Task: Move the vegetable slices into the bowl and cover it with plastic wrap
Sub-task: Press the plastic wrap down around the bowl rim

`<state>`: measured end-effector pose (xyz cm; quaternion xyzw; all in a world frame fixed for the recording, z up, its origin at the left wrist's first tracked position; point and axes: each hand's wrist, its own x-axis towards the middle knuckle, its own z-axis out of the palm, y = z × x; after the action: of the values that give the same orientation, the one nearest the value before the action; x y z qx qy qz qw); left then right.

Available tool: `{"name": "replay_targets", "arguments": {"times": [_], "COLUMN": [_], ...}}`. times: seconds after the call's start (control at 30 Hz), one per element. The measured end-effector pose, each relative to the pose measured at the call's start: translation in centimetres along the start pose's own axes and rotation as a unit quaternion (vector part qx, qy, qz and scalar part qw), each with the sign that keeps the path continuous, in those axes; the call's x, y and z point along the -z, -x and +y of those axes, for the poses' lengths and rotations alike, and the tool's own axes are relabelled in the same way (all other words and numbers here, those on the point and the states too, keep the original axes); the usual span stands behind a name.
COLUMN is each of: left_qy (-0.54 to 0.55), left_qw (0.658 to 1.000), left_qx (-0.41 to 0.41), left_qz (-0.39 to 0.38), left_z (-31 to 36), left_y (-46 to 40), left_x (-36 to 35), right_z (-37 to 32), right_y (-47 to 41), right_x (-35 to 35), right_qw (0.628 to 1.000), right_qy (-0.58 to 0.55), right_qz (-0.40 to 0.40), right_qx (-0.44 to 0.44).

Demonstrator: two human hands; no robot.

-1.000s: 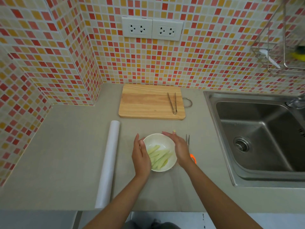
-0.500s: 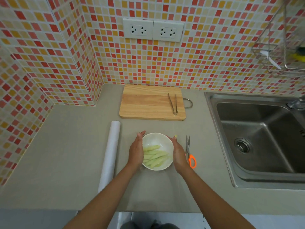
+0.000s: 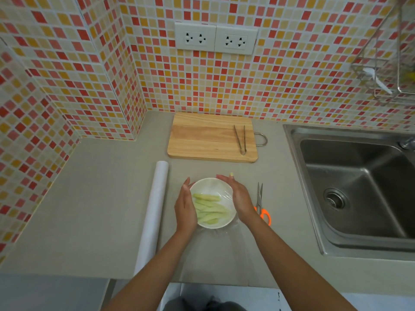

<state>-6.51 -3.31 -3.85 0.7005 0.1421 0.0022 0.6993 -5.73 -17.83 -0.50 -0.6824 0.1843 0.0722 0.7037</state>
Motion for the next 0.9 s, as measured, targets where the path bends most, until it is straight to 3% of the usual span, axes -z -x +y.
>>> {"name": "replay_targets", "arguments": {"times": [0.4, 0.5, 0.6, 0.77, 0.9], "left_qy": [0.026, 0.001, -0.094, -0.098, -0.077], "left_qw": [0.999, 0.997, 0.983, 0.989, 0.991], "left_qx": [0.016, 0.021, -0.041, -0.096, -0.071], "left_qz": [-0.019, -0.078, -0.153, -0.05, -0.078], "left_z": [-0.4, 0.0, 0.7, 1.7, 0.9], "left_y": [-1.1, -2.4, -4.1, -5.0, -3.1], "left_x": [0.0, 0.8, 1.3, 1.3, 0.6], "right_z": [1.0, 1.3, 1.4, -0.3, -0.1], "right_y": [-0.2, 0.3, 0.4, -0.6, -0.3], "right_x": [-0.4, -0.1, 0.7, 1.4, 0.5], "right_qw": [0.999, 0.999, 0.997, 0.987, 0.992], "right_qy": [-0.016, -0.028, -0.041, -0.118, -0.111], "right_qz": [0.024, 0.014, 0.04, 0.105, 0.046], "right_qx": [-0.02, -0.037, -0.047, -0.022, -0.042]}}
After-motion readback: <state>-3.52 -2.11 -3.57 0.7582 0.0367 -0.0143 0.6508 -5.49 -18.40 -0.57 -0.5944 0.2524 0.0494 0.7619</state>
